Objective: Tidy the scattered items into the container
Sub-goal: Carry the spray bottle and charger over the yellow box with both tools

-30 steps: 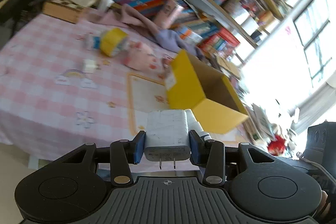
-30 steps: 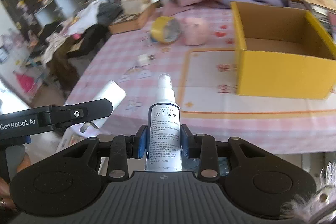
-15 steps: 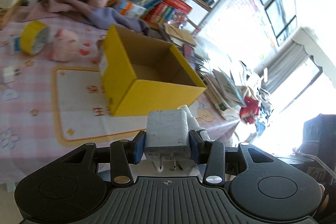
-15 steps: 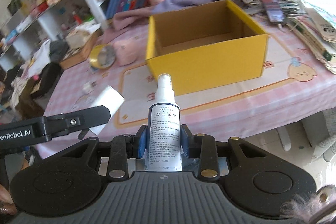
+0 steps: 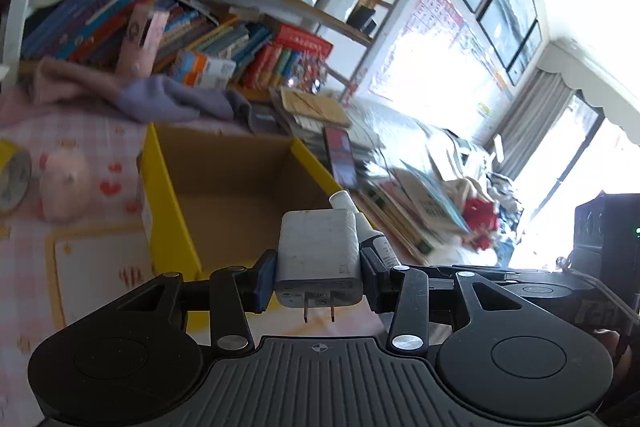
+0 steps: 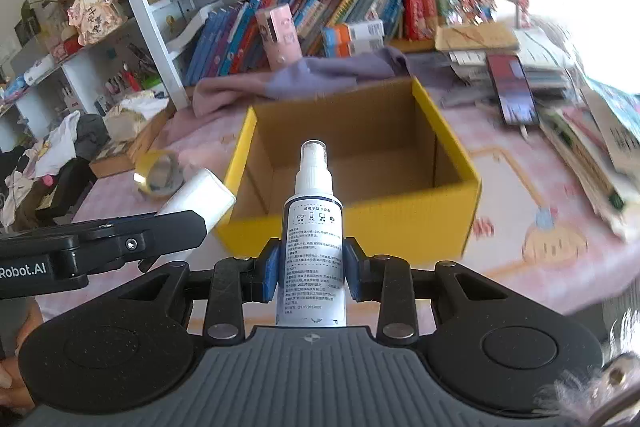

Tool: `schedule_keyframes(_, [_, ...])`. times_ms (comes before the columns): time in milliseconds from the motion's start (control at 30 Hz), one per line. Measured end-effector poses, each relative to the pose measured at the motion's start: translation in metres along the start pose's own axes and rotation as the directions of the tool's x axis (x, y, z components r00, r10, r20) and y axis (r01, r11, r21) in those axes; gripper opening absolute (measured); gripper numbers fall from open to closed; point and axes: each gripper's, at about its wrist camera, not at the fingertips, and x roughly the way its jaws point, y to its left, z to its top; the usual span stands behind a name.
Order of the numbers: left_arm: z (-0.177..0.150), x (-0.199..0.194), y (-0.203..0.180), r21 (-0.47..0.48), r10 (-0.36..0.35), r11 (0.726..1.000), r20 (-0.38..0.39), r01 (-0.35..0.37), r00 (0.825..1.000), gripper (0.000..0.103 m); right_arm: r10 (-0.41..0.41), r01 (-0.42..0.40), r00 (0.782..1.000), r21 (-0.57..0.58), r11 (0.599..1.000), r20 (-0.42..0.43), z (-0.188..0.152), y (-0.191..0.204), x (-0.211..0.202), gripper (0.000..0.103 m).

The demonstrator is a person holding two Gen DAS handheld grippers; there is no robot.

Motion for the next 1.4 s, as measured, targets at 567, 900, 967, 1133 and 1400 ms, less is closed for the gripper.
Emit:
schedule_keyframes(567, [0.031,0.128,-0.001,0.168,0.349,0.928,-0.074,-0.333,0.934,0.042,0.103,-0.140,0.971,-0.163,0.977,-0.216,0.068,-0.067,0.143,0.031])
schedule_keyframes(900, [0.028,0.173,-0.001,0.266,0.471,0.867,-0.160,-0.422,0.867,0.042,0.086,-0.173,0.947,-0.267,0.948,-0.309,0.072,-0.085,0.183,0.031])
schedule_keyframes(967, [0.027,0.179,0.000,0.280,0.494,0.855,-0.178,-0.437,0.851,0.042,0.078,-0.190,0.937,-0.308,0.932,-0.340,0.070,-0.083,0.190,0.031])
schedule_keyframes(1133, [0.026,0.184,0.003,0.298,0.534,0.832,-0.195,-0.469,0.823,0.042,0.099,-0.230,0.920,-0.320,0.919,-0.378,0.071,-0.084,0.195,0.031])
schedule_keyframes(1400, [0.021,0.194,-0.011,0.360,0.528,0.823,-0.203,-0.439,0.824,0.042,0.085,-0.234,0.910,-0.332,0.914,-0.405,0.064,-0.093,0.191,0.031])
